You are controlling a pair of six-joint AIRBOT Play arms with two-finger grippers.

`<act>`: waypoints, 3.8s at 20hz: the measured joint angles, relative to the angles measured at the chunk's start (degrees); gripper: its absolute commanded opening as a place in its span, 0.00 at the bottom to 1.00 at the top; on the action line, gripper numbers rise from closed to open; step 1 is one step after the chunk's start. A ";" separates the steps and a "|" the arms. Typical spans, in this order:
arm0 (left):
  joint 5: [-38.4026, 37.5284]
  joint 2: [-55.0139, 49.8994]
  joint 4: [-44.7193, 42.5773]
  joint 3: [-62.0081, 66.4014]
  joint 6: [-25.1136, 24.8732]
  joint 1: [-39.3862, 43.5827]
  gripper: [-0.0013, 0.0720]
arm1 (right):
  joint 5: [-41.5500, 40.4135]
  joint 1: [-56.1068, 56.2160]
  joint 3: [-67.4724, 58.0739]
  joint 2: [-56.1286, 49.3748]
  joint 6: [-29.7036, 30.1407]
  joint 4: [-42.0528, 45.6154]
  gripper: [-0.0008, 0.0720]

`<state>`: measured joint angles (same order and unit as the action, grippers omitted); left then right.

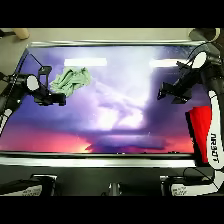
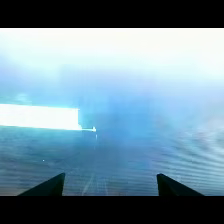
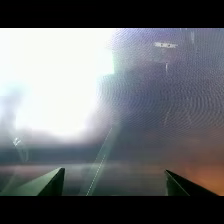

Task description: Fold the shirts.

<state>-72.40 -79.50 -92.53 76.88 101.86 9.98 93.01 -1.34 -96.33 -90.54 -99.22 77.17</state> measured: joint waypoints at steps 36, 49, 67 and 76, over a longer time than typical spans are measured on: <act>17.18 -26.71 5.44 19.65 -1.55 -5.18 1.00 | -15.13 0.00 0.04 -0.11 1.95 0.00 0.93; 7.82 -29.46 11.45 37.83 -10.67 -4.07 0.06 | -10.08 0.00 -0.04 0.68 3.54 -0.02 0.74; 17.99 -3.26 9.70 9.20 -3.80 35.43 0.99 | -8.50 0.00 0.11 34.42 4.92 12.20 0.74; 1.33 -4.59 17.94 -0.81 -7.56 -0.28 0.99 | -5.99 0.02 23.98 24.06 9.84 -5.27 0.90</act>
<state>-71.07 -84.09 -74.59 76.07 94.30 9.69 87.02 -1.32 -72.36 -66.48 -89.38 71.90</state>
